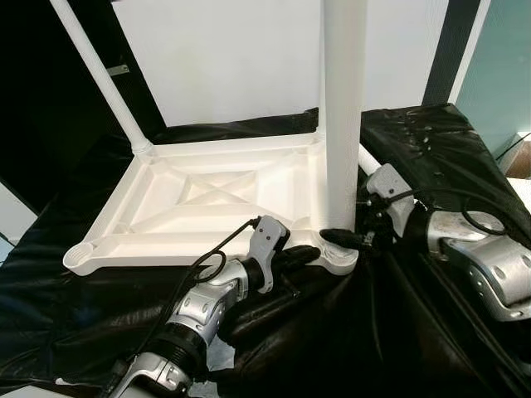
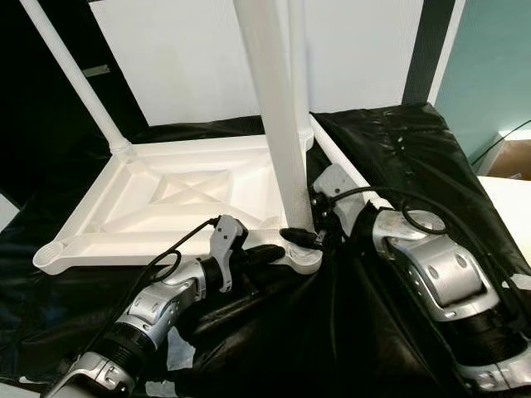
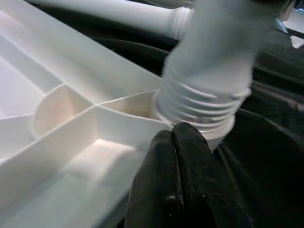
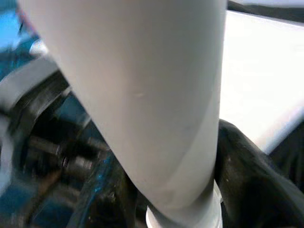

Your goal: Building children table

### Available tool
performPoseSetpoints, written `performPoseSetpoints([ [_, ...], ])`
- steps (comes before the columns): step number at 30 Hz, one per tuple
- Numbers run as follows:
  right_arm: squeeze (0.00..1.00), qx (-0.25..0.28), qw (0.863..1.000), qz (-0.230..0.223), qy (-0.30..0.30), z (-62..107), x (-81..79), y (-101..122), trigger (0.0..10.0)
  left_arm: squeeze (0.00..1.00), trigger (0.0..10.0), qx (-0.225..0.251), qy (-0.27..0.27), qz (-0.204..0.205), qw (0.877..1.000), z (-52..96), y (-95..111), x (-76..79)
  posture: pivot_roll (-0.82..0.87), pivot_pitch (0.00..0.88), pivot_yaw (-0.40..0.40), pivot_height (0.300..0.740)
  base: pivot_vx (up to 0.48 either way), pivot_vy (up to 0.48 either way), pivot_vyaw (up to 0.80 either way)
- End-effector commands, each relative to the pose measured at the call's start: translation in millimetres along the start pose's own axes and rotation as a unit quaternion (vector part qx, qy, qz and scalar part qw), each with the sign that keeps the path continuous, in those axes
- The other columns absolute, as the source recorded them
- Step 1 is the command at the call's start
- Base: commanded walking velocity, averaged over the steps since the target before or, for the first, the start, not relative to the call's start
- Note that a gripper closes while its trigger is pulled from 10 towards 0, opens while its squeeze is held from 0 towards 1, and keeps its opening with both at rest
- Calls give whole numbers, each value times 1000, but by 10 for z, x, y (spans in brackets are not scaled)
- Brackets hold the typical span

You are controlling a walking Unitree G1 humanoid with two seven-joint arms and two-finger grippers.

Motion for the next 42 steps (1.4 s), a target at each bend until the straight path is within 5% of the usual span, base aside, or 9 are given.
performPoseSetpoints([
  [1, 0, -31, 999, -44, -7, -46, 23, -158, 10000, 0, 10000, -7, -59, 8, 998, 28, -89, 128, -113, 0, 123, 740, 0, 0, 0],
  [14, 0, -6, 995, -99, 11, -55, -22, 30, 10000, 0, 10000, -8, -60, 9, 998, 10, -94, 125, -118, 0, 120, 740, 0, 0, 0],
  [28, 0, 11, 996, 66, -51, -12, 99, 226, 10000, 0, 10000, 41, -13, 19, 999, -15, 49, -12, -115, 0, 111, 740, 0, 0, 0],
  [29, 0, 23, 996, 69, -50, -54, 55, 245, 10000, 306, 10000, 76, 0, 32, 997, -1, 152, -69, -113, 0, 112, 740, 0, 0, 0],
  [30, 0, 23, 996, 69, -50, -54, 55, 245, 10000, 306, 10000, 76, 0, 32, 997, -1, 152, -69, -113, 0, 112, 740, 0, 0, 0],
  [31, 0, 29, 997, 66, -40, -87, -8, 252, 10000, 1000, 10000, 103, 7, 43, 994, 21, 232, -113, -114, 0, 113, 740, 0, 0, 0],
  [36, 0, 44, 998, 50, 5, -150, -234, 313, 10000, 1000, 10000, 166, 30, 60, 984, 116, 402, -218, -117, 0, 116, 740, 0, 0, 0],
  [37, 0, 48, 998, 41, 14, -162, -277, 350, 10000, 137, 10000, 196, 33, 75, 977, 165, 487, -253, -119, 0, 118, 740, 0, 0, 0],
  [42, 0, 48, 998, 40, 11, -165, -283, 391, 10000, 0, 10000, 238, 30, 93, 966, 231, 620, -280, -120, 0, 119, 740, 0, 0, 0],
])
Point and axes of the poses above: a point about 5 cm out from each wrist's last joint towards the gripper, its own z axis pointing back from the gripper into the wrist, its own y axis along the axis of the wrist's last joint, x = y × z, the point moved 3 cm from there along -z, pointing out of the wrist towards the gripper, and after that the axes turned 15 degrees about -z, right-handed, at the moved point
